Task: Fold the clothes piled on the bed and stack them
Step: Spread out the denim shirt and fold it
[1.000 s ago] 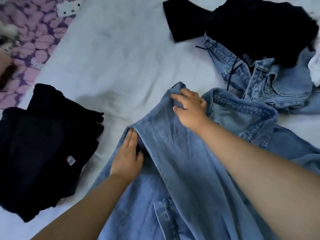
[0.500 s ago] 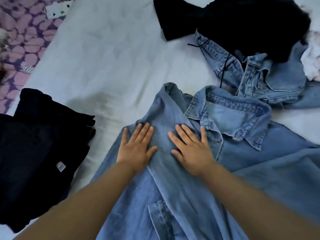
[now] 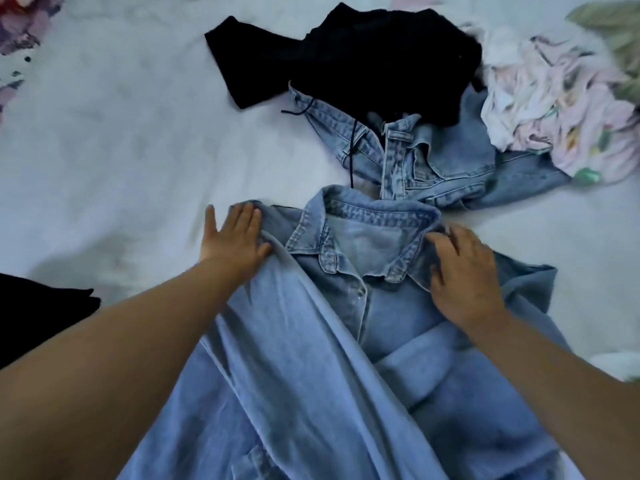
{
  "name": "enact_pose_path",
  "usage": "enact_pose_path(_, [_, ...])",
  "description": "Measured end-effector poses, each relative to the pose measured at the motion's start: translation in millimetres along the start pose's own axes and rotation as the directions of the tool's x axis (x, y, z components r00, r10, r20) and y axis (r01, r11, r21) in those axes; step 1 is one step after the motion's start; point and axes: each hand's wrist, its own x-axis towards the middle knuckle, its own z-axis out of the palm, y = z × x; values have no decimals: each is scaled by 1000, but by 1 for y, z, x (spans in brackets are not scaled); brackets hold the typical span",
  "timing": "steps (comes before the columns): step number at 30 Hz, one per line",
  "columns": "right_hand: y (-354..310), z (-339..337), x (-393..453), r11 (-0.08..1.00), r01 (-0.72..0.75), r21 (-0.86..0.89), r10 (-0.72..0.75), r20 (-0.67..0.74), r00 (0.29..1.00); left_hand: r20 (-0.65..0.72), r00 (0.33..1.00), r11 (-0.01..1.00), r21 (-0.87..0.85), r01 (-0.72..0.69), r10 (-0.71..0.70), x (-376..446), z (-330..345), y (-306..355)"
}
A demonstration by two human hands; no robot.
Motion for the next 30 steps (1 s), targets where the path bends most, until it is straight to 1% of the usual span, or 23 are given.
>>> enact_pose_path(2, [6,6,3,999,-44,-16,45,76,996,25,997,996,-66,68,-66,16,5,-6])
enact_pose_path(4, [7,9,8,996,-91,16,89,92,992,12,994,981,-162,105,-104,26,3,-4])
enact_pose_path(5, [6,9,10,993,-109,36,105,94,990,-8,993,978,-176,115,-118,29,-1,0])
enact_pose_path(7, [4,6,13,986,-154,61,146,125,981,-63,987,980,-147,134,-145,33,-8,7])
enact_pose_path(8, [3,5,15,983,-173,57,164,136,977,-97,987,986,-123,115,-128,35,-10,9])
enact_pose_path(11, [0,-3,17,970,-242,28,236,138,962,-170,985,999,-26,-45,40,34,-13,15])
enact_pose_path(13, [-2,-10,17,951,-309,11,305,138,942,-206,975,995,-24,-94,87,31,-15,16])
enact_pose_path(14, [-4,-14,16,945,-326,-4,324,141,936,-217,971,993,-44,-114,102,27,-16,17])
enact_pose_path(16, [-6,-22,8,947,-315,-55,320,148,936,-270,952,975,-121,-184,146,18,-17,18])
enact_pose_path(18, [-9,-30,-6,959,-272,-78,281,152,948,-353,921,931,-251,-266,168,4,-21,17])
enact_pose_path(20, [-9,-39,-20,965,-248,-86,259,168,951,-434,885,884,-332,-330,168,-13,-24,11])
enact_pose_path(21, [-10,-45,-32,965,-247,-86,258,175,950,-466,863,862,-339,-376,194,-24,-22,5])
enact_pose_path(23, [-12,-56,-55,963,-264,-53,269,180,946,-506,812,809,-322,-492,293,-45,-20,-7])
enact_pose_path(25, [-15,-66,-79,957,-292,-5,288,171,942,-523,757,756,-286,-589,392,-67,-16,-18])
enact_pose_path(27, [-22,-77,-107,961,-276,13,268,194,944,-534,692,714,-214,-667,486,-94,-11,-30])
enact_pose_path(28, [-26,-83,-122,966,-255,40,241,213,947,-509,686,721,-169,-672,521,-110,-10,-36])
enact_pose_path(29, [-31,-87,-138,963,-252,95,223,244,944,-454,702,737,-133,-662,549,-125,-7,-40])
enact_pose_path(30, [-35,-92,-153,953,-261,152,211,283,936,-384,735,764,-106,-637,559,-139,-4,-43])
